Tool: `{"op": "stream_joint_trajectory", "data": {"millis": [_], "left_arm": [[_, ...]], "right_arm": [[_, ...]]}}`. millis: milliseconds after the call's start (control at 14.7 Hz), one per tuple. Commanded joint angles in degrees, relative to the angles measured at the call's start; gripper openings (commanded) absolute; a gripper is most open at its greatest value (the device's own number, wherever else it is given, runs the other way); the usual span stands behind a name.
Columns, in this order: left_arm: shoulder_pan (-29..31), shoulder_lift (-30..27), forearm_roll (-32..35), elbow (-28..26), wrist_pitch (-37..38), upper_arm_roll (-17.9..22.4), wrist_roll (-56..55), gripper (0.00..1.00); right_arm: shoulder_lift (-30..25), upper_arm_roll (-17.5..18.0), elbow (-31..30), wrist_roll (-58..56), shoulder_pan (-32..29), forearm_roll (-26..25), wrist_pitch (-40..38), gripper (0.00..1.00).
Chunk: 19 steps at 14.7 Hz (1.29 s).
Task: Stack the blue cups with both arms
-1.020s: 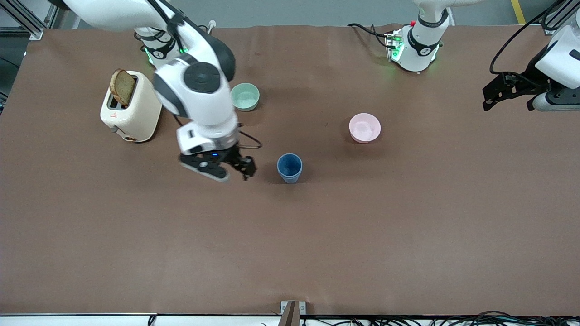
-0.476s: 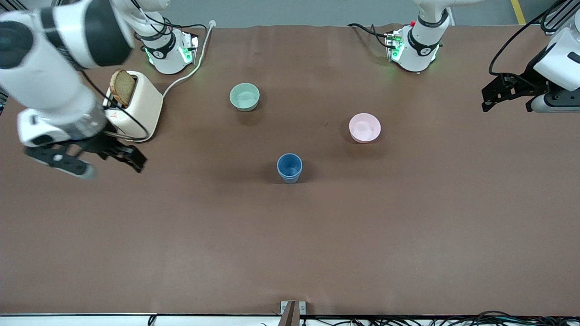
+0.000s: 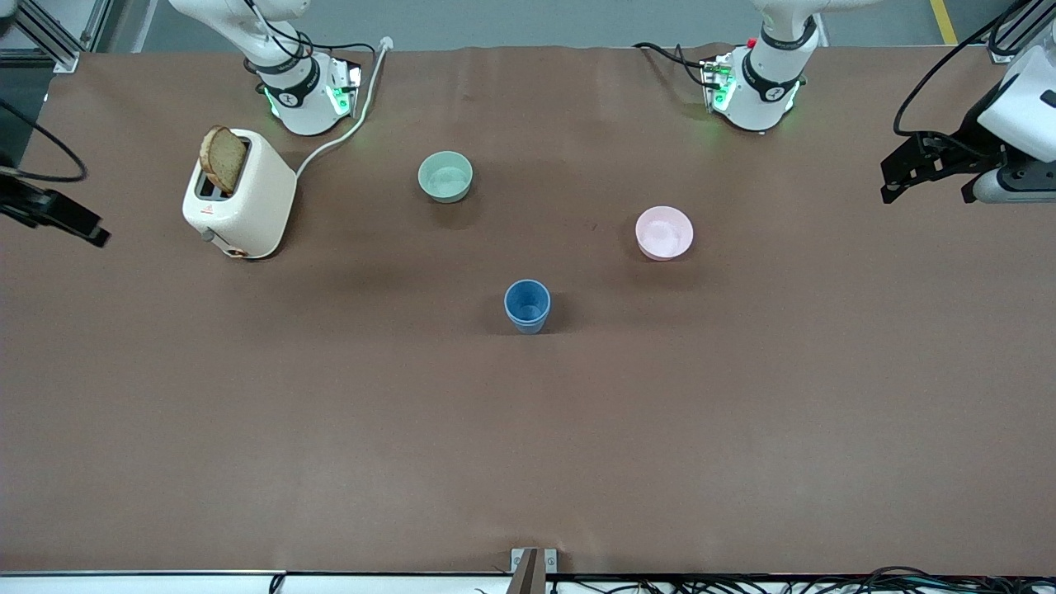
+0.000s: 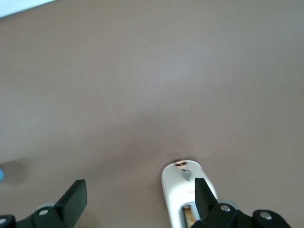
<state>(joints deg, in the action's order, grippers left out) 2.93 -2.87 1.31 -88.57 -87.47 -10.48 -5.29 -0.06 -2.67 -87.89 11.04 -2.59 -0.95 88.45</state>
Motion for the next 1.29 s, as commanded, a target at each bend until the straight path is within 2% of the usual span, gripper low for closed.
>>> {"op": "stream_joint_trajectory", "data": {"millis": [0,204,476,748,952,1224], "left_arm": [[0.1,0.8,1.3,1.6,0.6,-0.1,1.9,1.00],[0.1,0.9,1.4,2.1,0.7,-0.1,1.8,1.00],[0.1,0.9,1.3,2.1,0.7,-0.1,1.8,1.00],[0.1,0.9,1.3,2.1,0.7,0.0,1.9,1.00],[0.1,0.9,1.3,2.1,0.7,-0.1,1.9,1.00],[0.1,1.0,1.3,2.1,0.7,0.0,1.9,1.00]], "right_arm": [[-0.7,-3.6,2.8,-5.7,0.6,1.3,-4.2,1.00],[-1.0,-5.6,3.6,-11.1,0.6,1.3,-9.2,1.00],[-2.6,-5.4,3.6,-11.4,0.6,1.3,-11.2,1.00],[-1.9,-5.4,5.6,-12.6,0.0,1.7,-11.2,1.00],[-2.1,-5.1,5.5,-17.4,0.0,1.7,-11.2,1.00],[-2.1,-5.1,5.5,-17.5,0.0,1.8,-10.8,1.00]]}}
